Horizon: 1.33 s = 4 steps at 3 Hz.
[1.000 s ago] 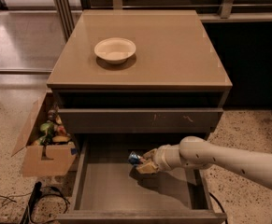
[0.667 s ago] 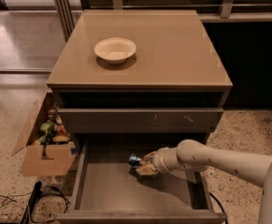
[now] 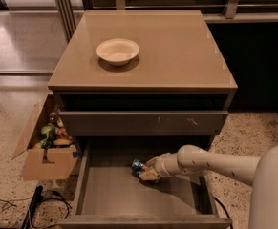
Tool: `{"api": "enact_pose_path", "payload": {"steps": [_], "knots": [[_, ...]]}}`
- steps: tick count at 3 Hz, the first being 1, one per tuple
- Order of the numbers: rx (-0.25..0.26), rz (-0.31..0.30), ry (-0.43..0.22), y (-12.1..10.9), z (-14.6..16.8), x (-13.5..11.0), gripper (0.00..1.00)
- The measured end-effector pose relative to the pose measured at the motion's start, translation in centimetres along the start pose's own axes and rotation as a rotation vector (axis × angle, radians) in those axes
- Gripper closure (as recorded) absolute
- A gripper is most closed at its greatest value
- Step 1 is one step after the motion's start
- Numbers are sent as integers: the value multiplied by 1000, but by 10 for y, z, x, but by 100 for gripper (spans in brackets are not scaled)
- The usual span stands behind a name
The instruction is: Place redbull can into middle drawer
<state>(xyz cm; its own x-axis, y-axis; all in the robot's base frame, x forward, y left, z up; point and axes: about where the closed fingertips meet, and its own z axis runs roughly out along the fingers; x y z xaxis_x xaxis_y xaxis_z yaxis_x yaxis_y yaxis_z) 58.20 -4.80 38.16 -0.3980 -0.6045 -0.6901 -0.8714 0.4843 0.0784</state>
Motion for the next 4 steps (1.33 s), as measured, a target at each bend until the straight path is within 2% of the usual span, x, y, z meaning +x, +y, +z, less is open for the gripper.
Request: {"api": "enact_pose_path", "payload": {"steps": [2,3,4], "knots": [[0,0,0,0,0,0,50],[0,0,0,0,0,0,19],[-1,0,0,0,0,0,0]]}}
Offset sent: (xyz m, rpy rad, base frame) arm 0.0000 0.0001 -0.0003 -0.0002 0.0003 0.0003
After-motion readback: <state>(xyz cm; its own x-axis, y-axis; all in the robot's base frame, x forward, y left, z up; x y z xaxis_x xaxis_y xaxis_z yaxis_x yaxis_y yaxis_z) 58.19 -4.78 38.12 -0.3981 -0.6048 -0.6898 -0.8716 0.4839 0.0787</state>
